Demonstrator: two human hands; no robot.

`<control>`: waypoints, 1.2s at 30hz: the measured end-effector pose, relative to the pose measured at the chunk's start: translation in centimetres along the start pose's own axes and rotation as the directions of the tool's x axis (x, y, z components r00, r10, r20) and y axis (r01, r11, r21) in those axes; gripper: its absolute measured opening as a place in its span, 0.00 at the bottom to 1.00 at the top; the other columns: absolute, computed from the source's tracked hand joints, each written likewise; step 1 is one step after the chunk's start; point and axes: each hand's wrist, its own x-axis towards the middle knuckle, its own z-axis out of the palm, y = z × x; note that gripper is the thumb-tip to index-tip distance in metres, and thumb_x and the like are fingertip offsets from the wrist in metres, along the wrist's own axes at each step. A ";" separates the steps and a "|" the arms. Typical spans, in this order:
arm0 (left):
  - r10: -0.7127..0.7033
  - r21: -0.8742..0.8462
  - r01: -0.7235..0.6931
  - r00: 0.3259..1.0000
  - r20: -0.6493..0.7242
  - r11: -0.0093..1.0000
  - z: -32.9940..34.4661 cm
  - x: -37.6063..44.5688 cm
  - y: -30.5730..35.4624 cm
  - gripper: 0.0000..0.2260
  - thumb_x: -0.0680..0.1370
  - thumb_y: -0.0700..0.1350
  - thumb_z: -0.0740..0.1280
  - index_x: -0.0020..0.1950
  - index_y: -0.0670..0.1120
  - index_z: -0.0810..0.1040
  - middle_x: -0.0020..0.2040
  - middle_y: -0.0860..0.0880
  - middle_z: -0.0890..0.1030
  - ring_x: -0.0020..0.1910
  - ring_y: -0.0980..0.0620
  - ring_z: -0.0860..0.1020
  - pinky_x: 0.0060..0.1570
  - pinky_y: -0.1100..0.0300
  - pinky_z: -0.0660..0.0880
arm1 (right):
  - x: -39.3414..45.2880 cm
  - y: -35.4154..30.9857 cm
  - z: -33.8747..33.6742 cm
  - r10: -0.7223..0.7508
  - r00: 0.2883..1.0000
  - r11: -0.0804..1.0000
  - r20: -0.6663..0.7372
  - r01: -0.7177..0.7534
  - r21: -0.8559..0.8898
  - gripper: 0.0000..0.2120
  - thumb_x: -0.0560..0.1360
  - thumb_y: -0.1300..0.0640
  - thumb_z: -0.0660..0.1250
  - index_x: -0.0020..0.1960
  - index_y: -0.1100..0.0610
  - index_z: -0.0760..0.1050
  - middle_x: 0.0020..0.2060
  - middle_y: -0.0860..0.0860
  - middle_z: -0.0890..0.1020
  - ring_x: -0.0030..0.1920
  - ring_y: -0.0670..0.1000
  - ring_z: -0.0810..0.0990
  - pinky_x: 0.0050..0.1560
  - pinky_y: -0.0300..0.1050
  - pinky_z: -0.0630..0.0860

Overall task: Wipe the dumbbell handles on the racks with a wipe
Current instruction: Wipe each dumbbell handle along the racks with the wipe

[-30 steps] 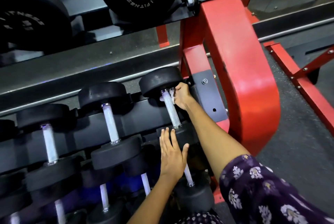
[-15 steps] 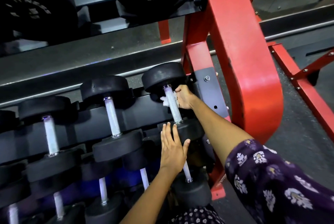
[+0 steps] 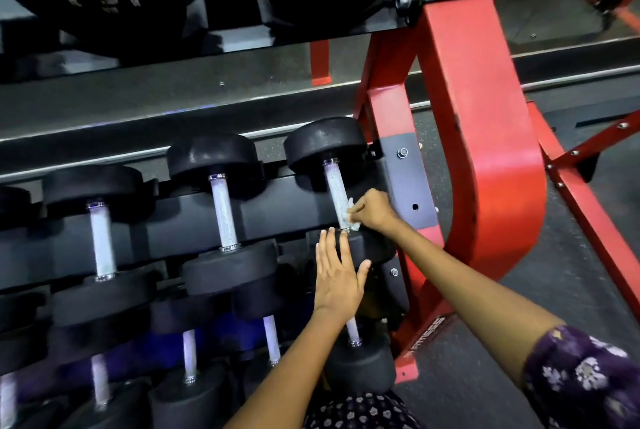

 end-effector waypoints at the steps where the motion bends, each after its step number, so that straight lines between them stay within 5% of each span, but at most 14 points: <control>1: -0.003 -0.007 0.003 1.000 0.012 1.000 0.0 0.0 0.0 0.30 0.84 0.57 0.38 0.68 0.35 0.64 0.66 0.33 0.74 0.69 0.36 0.66 0.64 0.41 0.63 | -0.1 -0.2 0.0 -0.060 0.998 0.997 0.000 0.060 -0.052 0.06 0.67 0.67 0.72 0.43 0.69 0.82 0.43 0.63 0.84 0.44 0.52 0.82 0.34 0.26 0.68; 4: -0.008 -0.029 0.009 0.999 0.034 1.000 -0.2 0.0 0.2 0.30 0.84 0.57 0.38 0.68 0.35 0.65 0.65 0.33 0.74 0.66 0.35 0.72 0.63 0.42 0.65 | 0.1 -1.7 -0.1 -0.249 0.968 0.957 -0.024 0.242 -0.159 0.06 0.68 0.64 0.72 0.42 0.67 0.82 0.43 0.63 0.83 0.45 0.59 0.81 0.45 0.43 0.74; 8: -0.001 -0.037 0.001 1.000 0.017 0.999 -0.2 0.0 0.2 0.30 0.84 0.58 0.39 0.68 0.35 0.65 0.65 0.34 0.74 0.67 0.36 0.71 0.64 0.43 0.66 | 1.8 -3.9 -0.5 -0.332 0.941 0.921 -0.064 0.309 -0.238 0.06 0.69 0.64 0.70 0.44 0.65 0.82 0.48 0.61 0.79 0.48 0.59 0.79 0.48 0.46 0.73; 14: -0.008 -0.052 0.011 0.998 0.058 0.999 -0.6 -0.2 0.3 0.32 0.84 0.58 0.38 0.68 0.34 0.65 0.65 0.35 0.75 0.66 0.37 0.74 0.64 0.45 0.65 | 0.6 -3.4 -0.2 -0.244 0.919 0.804 0.309 0.370 -0.465 0.05 0.69 0.62 0.68 0.40 0.64 0.82 0.41 0.62 0.82 0.43 0.59 0.81 0.44 0.45 0.77; 19: -0.014 -0.061 0.017 0.999 0.047 0.998 -0.4 -0.3 0.5 0.35 0.83 0.59 0.40 0.69 0.32 0.69 0.67 0.33 0.73 0.66 0.35 0.72 0.64 0.42 0.61 | 1.2 -5.4 -0.4 -0.316 0.939 0.796 0.138 0.342 -0.499 0.09 0.70 0.62 0.67 0.50 0.62 0.79 0.49 0.61 0.81 0.50 0.61 0.80 0.49 0.48 0.77; 24: -0.043 -0.050 0.044 0.999 0.032 0.998 -0.5 -0.4 0.4 0.32 0.83 0.59 0.39 0.70 0.34 0.64 0.68 0.35 0.73 0.66 0.37 0.73 0.64 0.44 0.64 | -0.5 -4.4 1.4 -0.258 0.884 0.604 0.390 0.463 -0.648 0.05 0.72 0.63 0.65 0.47 0.63 0.75 0.46 0.61 0.79 0.47 0.62 0.79 0.42 0.47 0.73; 29: -0.031 -0.048 0.033 0.998 0.051 0.998 -0.5 -0.3 0.5 0.34 0.83 0.59 0.39 0.68 0.34 0.69 0.66 0.35 0.74 0.66 0.37 0.74 0.64 0.45 0.65 | 1.4 -5.3 0.0 -0.317 0.933 0.719 0.171 0.354 -0.598 0.13 0.75 0.60 0.57 0.54 0.63 0.75 0.53 0.62 0.76 0.54 0.62 0.75 0.51 0.48 0.73; 33: -0.037 -0.064 0.041 0.997 0.072 0.997 -0.3 -0.3 0.4 0.38 0.82 0.61 0.37 0.71 0.32 0.66 0.70 0.33 0.70 0.70 0.36 0.68 0.67 0.42 0.58 | 0.2 -5.7 0.4 -0.226 0.828 0.460 0.513 0.555 -0.693 0.10 0.75 0.65 0.62 0.54 0.67 0.75 0.53 0.60 0.77 0.54 0.60 0.78 0.50 0.50 0.74; 36: -0.045 -0.040 0.049 0.995 0.087 0.998 -0.4 -0.1 0.4 0.35 0.83 0.59 0.39 0.68 0.32 0.70 0.67 0.34 0.73 0.66 0.37 0.73 0.64 0.44 0.63 | -0.5 -5.5 -0.1 -0.155 0.795 0.591 0.587 0.551 -0.590 0.09 0.75 0.64 0.61 0.50 0.68 0.77 0.45 0.58 0.81 0.48 0.57 0.79 0.47 0.45 0.73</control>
